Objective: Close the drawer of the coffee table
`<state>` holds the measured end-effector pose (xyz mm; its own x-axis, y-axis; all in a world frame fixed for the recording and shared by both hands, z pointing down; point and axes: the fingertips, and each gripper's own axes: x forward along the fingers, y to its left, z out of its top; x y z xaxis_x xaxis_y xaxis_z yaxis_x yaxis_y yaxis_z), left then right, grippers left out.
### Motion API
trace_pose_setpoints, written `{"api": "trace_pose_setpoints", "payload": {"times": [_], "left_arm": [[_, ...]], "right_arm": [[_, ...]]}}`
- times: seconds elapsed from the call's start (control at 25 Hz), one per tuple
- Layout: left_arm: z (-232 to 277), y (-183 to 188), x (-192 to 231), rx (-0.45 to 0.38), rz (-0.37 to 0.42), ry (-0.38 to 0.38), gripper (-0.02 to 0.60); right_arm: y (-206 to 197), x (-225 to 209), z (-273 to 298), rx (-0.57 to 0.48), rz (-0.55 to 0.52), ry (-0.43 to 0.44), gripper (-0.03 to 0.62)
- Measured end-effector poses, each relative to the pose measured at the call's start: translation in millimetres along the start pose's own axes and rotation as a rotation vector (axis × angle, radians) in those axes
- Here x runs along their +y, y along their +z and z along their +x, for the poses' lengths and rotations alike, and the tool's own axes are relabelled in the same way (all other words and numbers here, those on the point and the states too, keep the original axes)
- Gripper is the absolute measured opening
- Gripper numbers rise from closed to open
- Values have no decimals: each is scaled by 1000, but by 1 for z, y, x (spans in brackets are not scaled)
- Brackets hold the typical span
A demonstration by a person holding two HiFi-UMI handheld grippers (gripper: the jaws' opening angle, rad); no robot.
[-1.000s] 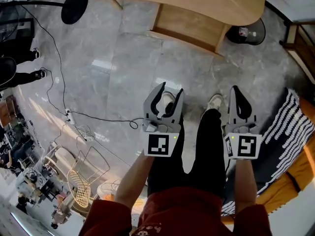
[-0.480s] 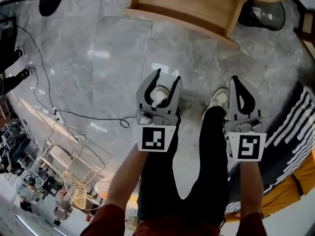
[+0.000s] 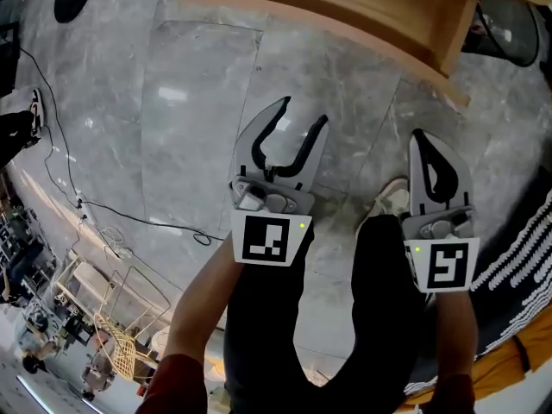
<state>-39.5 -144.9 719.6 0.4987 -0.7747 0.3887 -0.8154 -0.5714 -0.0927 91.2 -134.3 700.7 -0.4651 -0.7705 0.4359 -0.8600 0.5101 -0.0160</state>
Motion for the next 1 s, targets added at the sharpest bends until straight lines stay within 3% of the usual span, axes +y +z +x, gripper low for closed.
{"api": "trace_pose_setpoints", "payload": {"times": [0.24, 0.4, 0.52, 0.72, 0.88, 1.0], "left_arm": [[40, -40, 10, -120, 3, 32, 190], [61, -40, 23, -169, -29, 102, 190], [75, -33, 31, -228, -26, 102, 191], [82, -39, 39, -277, -51, 112, 190], [84, -47, 40, -290, -39, 117, 191], [90, -46, 43, -313, -82, 126, 191]], "right_arm": [[-59, 2, 41, -63, -90, 65, -3], [-80, -12, 62, -116, 54, 34, -3], [-87, -17, 78, -154, 108, 32, -3], [-89, -19, 93, -192, 71, 6, -3], [-97, -8, 99, -185, 29, 31, -3], [-95, -13, 99, -199, 11, 8, -3]]}}
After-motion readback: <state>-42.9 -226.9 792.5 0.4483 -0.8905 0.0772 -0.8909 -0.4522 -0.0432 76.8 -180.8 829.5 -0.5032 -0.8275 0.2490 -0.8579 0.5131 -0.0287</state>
